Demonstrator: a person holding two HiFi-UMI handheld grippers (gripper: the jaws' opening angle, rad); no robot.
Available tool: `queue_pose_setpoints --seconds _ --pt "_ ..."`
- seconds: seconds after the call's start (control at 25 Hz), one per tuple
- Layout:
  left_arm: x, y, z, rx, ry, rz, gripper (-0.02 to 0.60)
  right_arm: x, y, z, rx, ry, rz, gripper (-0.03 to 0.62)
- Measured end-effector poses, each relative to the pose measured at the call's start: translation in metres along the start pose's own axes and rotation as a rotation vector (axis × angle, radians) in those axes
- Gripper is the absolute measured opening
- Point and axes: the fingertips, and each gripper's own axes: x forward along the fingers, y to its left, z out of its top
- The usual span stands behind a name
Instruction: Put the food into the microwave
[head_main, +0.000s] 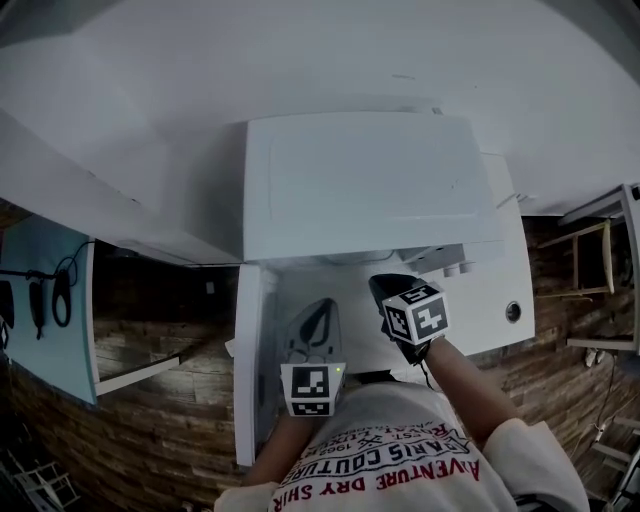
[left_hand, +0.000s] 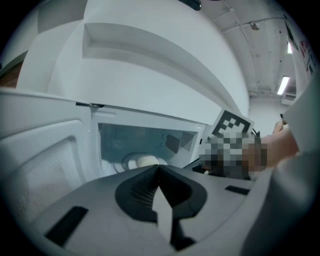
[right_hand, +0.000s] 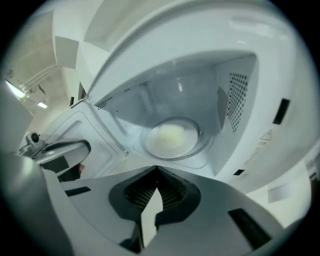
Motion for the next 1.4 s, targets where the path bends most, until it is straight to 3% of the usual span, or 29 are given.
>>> queue_pose_setpoints --seconds 0.24,0.52,0.76,0.96,1.4 --pt "-0.017 -0.031 0.039 0.069 -0.075 -0.042 0.006 -0.058 0.027 0.018 -0.109 -0.201 -0.019 0.012" --pt "-0.046 -0.053 0.080 0.098 -0.172 -0.046 0.006 -0.140 0.049 0.058 -0.162 -0.559 -0.013 0.012" --pt "-0.074 -0.065 0.115 0.131 -0.275 -0.022 0.006 -0.191 0.060 0.070 -0.225 -0.725 -0.039 0.012" --pt "-0.089 -0.075 0.135 0.141 -0.343 0.008 0.006 -0.210 0.066 0.074 -0.223 -0.806 -0.020 0.012" --pt "-0.091 -0.068 0.131 0.159 -0.349 0.029 0.006 -0.210 0.074 0.074 -0.240 -0.811 -0.017 0.012"
